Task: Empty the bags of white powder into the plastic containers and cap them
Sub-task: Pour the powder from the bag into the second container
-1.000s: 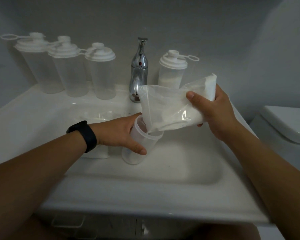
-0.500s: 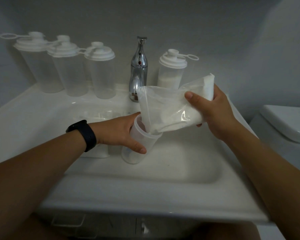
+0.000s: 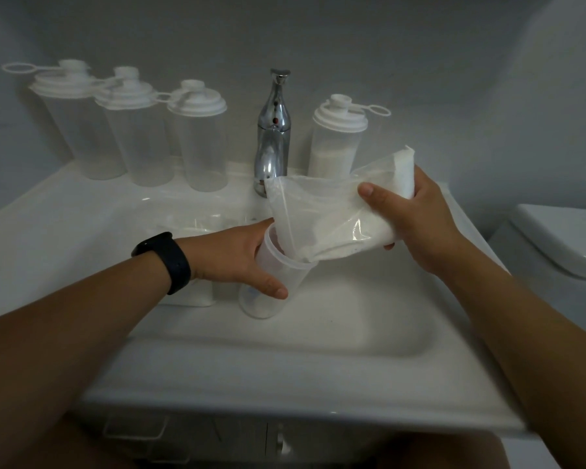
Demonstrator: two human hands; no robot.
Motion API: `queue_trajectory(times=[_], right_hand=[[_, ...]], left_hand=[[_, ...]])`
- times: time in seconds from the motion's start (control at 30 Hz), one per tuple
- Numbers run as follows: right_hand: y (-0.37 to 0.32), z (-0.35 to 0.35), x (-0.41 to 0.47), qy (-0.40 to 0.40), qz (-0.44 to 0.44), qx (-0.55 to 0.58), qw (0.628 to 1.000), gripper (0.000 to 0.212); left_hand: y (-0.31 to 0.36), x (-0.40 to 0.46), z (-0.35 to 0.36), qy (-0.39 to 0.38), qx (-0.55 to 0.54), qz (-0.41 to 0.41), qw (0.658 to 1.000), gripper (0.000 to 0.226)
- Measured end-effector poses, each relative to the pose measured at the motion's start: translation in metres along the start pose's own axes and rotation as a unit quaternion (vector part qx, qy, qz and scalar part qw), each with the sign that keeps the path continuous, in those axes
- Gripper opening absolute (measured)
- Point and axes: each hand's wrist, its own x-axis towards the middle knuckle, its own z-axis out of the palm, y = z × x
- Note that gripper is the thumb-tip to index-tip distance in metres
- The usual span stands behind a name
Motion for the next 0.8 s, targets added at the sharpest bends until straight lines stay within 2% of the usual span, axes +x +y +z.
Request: queue_trajectory(times=[0.23,0.37,0.8], right_hand=[[-0.0013,-0.0002,-0.0006,0.000,0.000,0.003,1.000,0.027],[-0.0021,0.0003,-0.0010,0.001,0.001,0.009,1.000,0.033],[-0.0026,0.0003,-0.0010,0.000,-0.003,0.003,1.000,0.024]], left_hand=[[-0.0003,-0.0009,0.0000,-0.003,-0.003,0.004,1.000,0.086],[0.0011,0.0011,-0.0004,-0.004,-0.007,0.001,1.000,0.086],[0.0001,-0.0003,0.0001,-0.002,-0.001,-0.003,1.000,0.088]])
